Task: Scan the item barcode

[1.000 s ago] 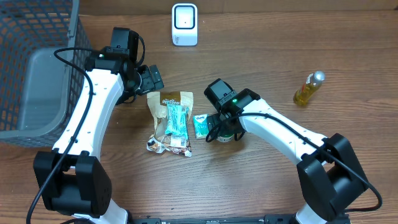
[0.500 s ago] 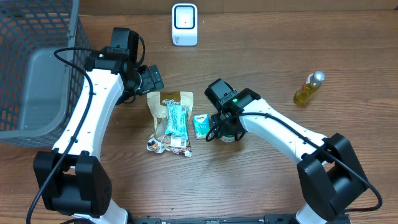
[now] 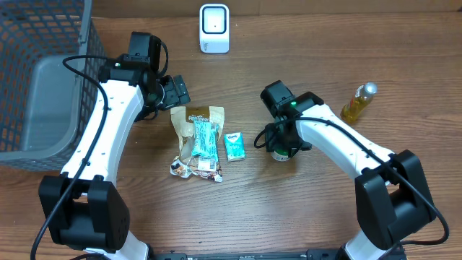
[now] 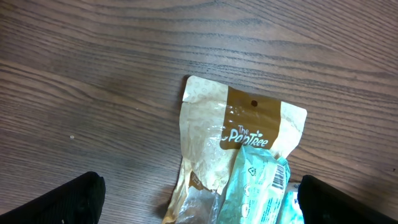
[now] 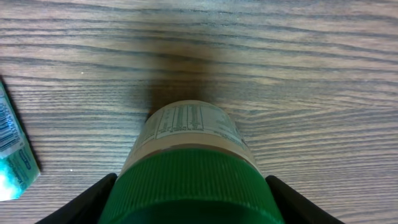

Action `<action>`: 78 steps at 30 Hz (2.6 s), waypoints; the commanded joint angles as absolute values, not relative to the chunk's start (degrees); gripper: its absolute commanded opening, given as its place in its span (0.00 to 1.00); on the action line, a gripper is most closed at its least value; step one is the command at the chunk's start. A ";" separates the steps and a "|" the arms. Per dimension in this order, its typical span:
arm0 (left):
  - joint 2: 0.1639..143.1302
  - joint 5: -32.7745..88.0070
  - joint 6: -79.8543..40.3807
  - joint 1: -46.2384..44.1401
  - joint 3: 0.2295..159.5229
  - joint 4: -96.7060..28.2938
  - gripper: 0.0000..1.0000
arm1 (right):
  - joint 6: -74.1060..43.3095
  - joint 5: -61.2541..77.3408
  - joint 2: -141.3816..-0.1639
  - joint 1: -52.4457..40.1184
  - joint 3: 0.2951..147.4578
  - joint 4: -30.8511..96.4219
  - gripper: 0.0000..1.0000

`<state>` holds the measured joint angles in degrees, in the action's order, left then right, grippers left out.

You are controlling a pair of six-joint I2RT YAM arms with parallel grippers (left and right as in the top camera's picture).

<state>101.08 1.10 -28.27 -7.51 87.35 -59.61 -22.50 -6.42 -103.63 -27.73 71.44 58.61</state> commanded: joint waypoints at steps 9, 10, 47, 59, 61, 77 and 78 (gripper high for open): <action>101.21 1.08 -27.62 -7.53 88.23 -59.55 1.00 | -22.94 -6.33 -102.76 -27.35 71.29 58.54 0.78; 101.21 1.08 -27.62 -7.53 88.23 -59.55 1.00 | -22.94 -6.33 -102.76 -27.35 71.29 58.35 0.79; 101.21 1.08 -27.62 -7.53 88.23 -59.55 1.00 | -22.92 -3.73 -102.76 -27.35 71.29 57.30 0.87; 101.21 1.08 -27.62 -7.53 88.23 -59.55 1.00 | -22.92 -3.73 -102.76 -27.35 71.29 56.99 0.88; 101.21 1.08 -27.62 -7.53 88.23 -59.55 1.00 | -22.92 -3.73 -102.76 -27.35 71.29 56.73 0.88; 101.21 1.08 -27.62 -7.53 88.23 -59.55 1.00 | -22.94 -3.73 -102.76 -27.35 71.29 56.38 0.87; 101.21 1.08 -27.62 -7.53 88.23 -59.55 1.00 | -22.94 -3.73 -102.76 -27.35 71.29 56.36 0.87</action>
